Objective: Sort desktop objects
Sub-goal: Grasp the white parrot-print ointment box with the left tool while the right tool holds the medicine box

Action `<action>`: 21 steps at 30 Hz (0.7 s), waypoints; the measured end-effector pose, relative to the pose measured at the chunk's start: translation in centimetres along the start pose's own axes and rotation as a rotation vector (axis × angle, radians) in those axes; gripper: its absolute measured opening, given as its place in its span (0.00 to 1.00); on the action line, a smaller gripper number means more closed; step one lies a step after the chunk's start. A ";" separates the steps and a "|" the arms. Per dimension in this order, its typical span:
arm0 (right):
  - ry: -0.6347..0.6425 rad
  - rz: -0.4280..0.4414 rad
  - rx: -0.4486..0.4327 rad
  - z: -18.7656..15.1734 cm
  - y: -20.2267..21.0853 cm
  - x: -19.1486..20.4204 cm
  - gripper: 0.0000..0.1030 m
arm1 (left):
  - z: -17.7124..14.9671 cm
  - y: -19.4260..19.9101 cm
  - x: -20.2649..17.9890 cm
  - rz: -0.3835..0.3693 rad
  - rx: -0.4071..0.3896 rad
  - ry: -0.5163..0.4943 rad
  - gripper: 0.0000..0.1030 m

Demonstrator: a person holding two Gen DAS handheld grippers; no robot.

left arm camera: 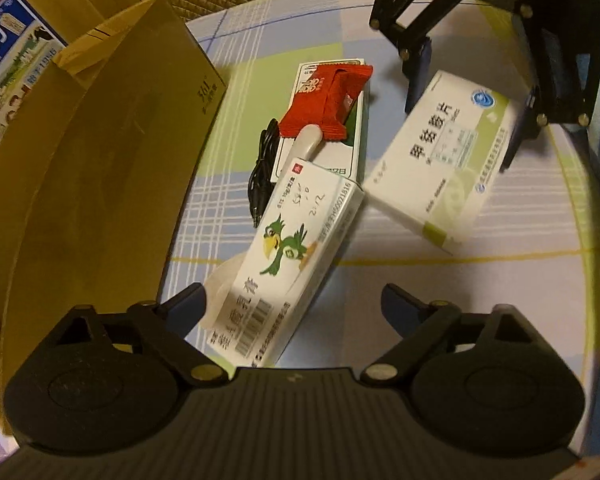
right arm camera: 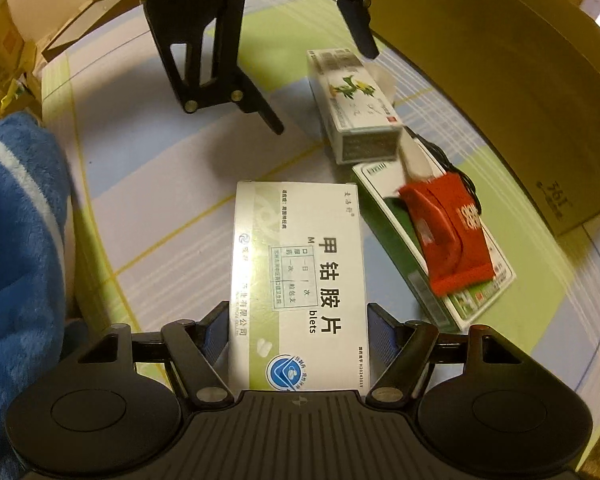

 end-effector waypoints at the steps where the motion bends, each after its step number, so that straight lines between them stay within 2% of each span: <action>1: -0.001 0.000 0.001 0.4 0.0 0.2 0.66 | 0.1 -0.2 0.1 -0.006 0.002 0.000 0.82; 8: -0.001 -0.004 -0.005 0.6 0.2 0.4 0.66 | 0.4 -0.2 0.4 -0.002 0.001 0.098 0.56; 13: -0.004 -0.003 -0.015 0.4 0.5 0.7 0.66 | -0.2 1.1 -1.0 0.014 0.038 0.187 0.43; 15: -0.006 -0.006 -0.020 0.2 0.7 0.3 0.66 | -0.5 1.4 -1.8 -0.005 0.059 0.203 0.33; 17: -0.014 -0.007 -0.026 0.1 0.5 0.4 0.66 | -0.7 1.7 -2.6 -0.012 0.069 0.218 0.33; 21: -0.037 -0.006 -0.038 0.2 0.3 -0.2 0.66 | -0.9 2.0 -3.3 -0.003 0.038 0.234 0.35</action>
Point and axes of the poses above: each gripper's, at about its wrist camera, not at the fingertips, and y roughly against the way its jaws point, x to its left, z to its top, the point moved 1 cm from there along -y, roughly the way its jaws point, and after that the axes turned 1 degree about -z, right-handed, at the moved point
